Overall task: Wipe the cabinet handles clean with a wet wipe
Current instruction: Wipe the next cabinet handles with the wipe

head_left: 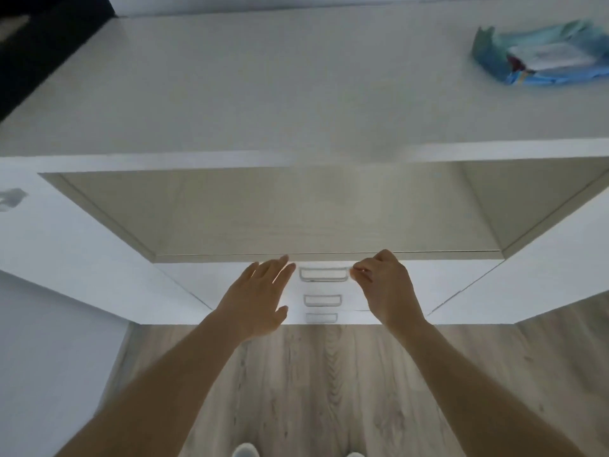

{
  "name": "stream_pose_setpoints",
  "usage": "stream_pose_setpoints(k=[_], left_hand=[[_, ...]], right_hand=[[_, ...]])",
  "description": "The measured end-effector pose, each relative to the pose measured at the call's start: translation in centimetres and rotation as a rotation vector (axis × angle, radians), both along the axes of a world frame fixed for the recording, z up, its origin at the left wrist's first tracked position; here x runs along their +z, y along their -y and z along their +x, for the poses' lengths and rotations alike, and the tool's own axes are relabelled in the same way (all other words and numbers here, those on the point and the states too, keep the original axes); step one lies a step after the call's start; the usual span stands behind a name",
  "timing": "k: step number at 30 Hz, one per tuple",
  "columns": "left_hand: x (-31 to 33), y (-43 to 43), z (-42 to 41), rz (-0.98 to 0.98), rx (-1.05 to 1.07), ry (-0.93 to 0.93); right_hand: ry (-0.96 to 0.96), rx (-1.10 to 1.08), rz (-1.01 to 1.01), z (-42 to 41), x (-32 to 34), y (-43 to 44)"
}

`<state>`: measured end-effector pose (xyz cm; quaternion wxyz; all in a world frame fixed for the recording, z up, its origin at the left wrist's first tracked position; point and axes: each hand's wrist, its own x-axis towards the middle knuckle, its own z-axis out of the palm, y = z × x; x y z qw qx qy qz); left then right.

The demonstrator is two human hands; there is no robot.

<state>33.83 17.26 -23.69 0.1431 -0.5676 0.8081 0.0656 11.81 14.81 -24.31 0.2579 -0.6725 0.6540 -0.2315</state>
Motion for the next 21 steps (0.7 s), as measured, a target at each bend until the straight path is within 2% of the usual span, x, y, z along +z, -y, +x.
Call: stream_pose_setpoints(k=[2,4,9,12,16,21], left_hand=[[-4.6,1.2,0.9,-0.079,-0.011,-0.024],[-8.4,2.5,1.6,-0.262,-0.087,-0.079],[-18.0,5.9,2.5,-0.819,-0.186,-0.119],[-20.4,7.8,2.0,-1.082,-0.206,-0.159],[-22.3,10.0,1.5,-1.343,-0.186,-0.184],[-22.8,11.0,0.9,-1.486,-0.178,-0.285]], right_hand=[[0.031,-0.063,-0.038,0.7,-4.2,0.5],[0.100,-0.151,-0.086,0.9,-7.4,1.1],[0.395,-0.367,-0.466,2.3,-14.9,2.0],[0.600,-0.390,-0.620,2.6,-17.1,2.1],[0.670,-0.377,-0.807,3.0,-18.9,2.7],[0.789,-0.319,-0.924,3.3,-20.2,2.9]])
